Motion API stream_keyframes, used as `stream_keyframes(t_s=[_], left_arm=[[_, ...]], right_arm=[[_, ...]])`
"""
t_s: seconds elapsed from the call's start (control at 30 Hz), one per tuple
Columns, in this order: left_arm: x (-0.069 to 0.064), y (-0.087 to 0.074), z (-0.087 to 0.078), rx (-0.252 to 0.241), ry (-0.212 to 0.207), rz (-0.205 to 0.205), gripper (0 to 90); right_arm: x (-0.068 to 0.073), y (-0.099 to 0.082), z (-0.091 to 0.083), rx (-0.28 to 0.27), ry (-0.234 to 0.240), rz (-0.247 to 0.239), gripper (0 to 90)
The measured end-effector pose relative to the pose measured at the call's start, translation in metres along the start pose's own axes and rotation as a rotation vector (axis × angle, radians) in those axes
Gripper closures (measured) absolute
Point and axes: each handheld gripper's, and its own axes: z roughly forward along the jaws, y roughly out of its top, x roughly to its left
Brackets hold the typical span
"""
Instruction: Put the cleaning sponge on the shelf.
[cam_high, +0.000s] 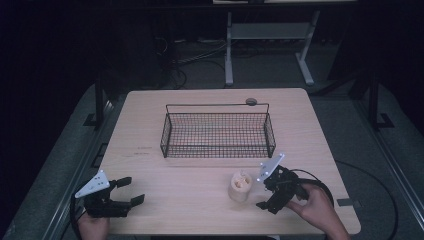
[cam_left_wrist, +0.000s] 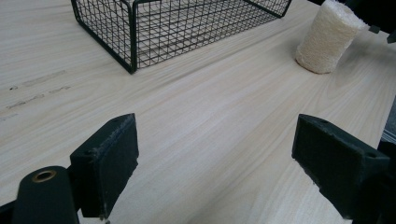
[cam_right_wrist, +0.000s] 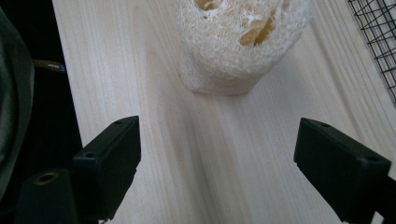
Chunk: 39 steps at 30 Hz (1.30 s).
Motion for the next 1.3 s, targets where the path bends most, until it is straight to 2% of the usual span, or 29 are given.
stream_keyframes(t_s=[0.4, 0.6, 1.03, 1.3], left_arm=[[0.000, 0.000, 0.000, -0.002, -0.002, 0.001, 13.4], [0.000, 0.000, 0.000, -0.003, -0.004, 0.000, 13.4], [0.000, 0.001, 0.000, -0.002, -0.004, 0.002, 13.4], [0.000, 0.001, 0.000, -0.003, -0.006, 0.002, 13.4]], right_arm=[[-0.001, 0.021, 0.003, 0.007, 0.023, -0.030, 14.6], [-0.004, 0.034, 0.007, 0.038, 0.022, -0.043, 14.6], [-0.006, 0.049, 0.007, 0.049, 0.018, -0.058, 14.9], [-0.007, 0.056, 0.014, 0.071, 0.018, -0.057, 14.9]])
